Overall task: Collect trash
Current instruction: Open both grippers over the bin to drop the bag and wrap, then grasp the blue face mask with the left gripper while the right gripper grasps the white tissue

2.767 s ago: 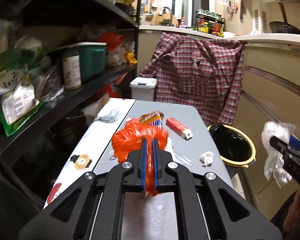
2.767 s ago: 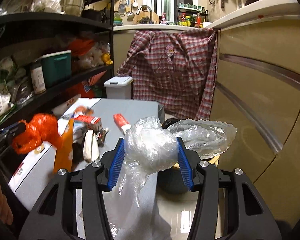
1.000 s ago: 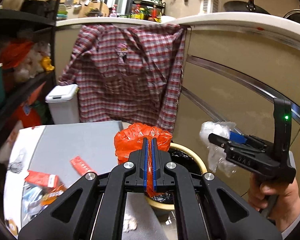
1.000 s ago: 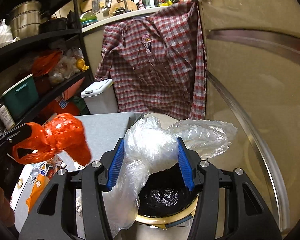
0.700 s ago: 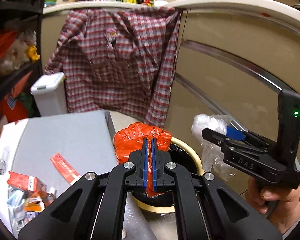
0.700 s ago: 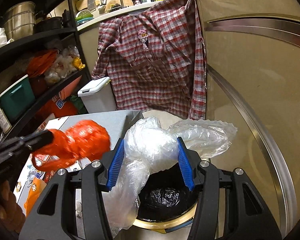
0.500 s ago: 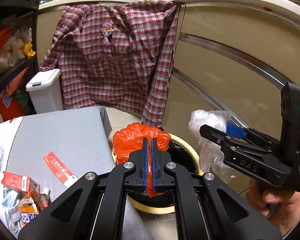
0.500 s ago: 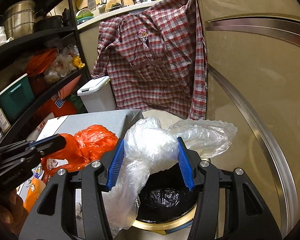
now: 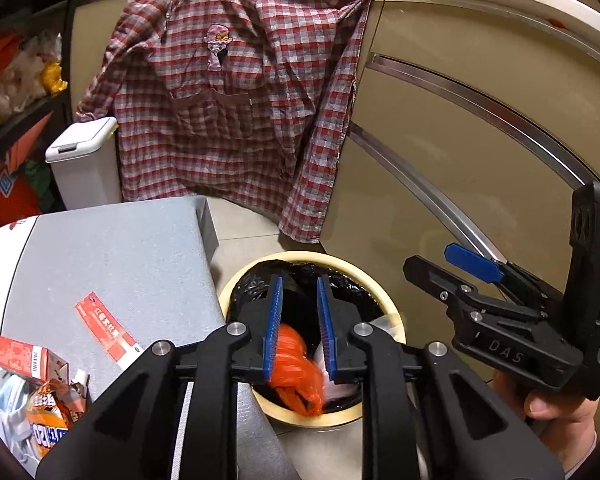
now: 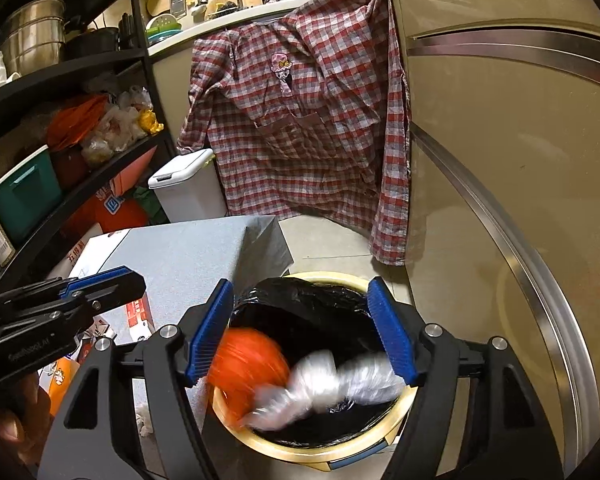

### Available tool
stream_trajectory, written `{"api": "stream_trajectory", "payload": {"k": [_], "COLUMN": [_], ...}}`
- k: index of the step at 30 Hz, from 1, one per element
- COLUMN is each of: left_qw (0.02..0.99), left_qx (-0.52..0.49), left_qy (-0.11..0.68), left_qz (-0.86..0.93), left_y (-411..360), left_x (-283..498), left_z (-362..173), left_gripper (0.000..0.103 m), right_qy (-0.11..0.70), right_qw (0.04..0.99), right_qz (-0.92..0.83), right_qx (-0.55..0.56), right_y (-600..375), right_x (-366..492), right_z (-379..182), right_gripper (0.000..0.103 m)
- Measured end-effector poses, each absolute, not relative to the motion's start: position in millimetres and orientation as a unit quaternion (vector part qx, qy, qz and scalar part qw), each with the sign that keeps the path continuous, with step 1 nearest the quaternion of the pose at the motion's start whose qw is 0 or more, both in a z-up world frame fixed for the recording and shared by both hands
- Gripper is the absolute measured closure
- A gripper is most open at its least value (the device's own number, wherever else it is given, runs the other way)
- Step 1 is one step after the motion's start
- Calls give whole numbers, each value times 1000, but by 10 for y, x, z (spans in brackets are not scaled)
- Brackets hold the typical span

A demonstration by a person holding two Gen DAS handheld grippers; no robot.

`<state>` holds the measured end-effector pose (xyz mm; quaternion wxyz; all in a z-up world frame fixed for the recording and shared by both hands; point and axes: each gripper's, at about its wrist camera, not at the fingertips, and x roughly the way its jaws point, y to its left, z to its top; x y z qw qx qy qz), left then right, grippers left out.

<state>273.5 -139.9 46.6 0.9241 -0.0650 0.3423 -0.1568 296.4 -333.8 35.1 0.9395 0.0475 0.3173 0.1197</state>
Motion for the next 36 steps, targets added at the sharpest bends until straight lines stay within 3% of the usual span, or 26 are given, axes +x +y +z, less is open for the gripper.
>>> {"api": "stream_trajectory", "payload": {"k": [13, 27, 32, 36], "left_qw": [934, 953, 959, 963], "left_qx": [-56, -47, -39, -28], "left_qy": [320, 284, 269, 261], "left_qz": [-146, -100, -77, -60], "left_y": [-1170, -299, 155, 484], "left_x": [2457, 1925, 1749, 1650], "left_z": [565, 942, 1094, 1110], "left_gripper": [85, 85, 85, 85], "right_qy": [287, 265, 259, 265], "right_qw": [949, 955, 955, 950], "right_qz": [124, 132, 146, 162], "right_qx": [45, 23, 21, 28], "right_y": [-3256, -3009, -2866, -2713], "right_x": [2830, 2597, 2447, 2324], "right_z": [438, 581, 623, 593], "right_gripper": [34, 35, 45, 62]}}
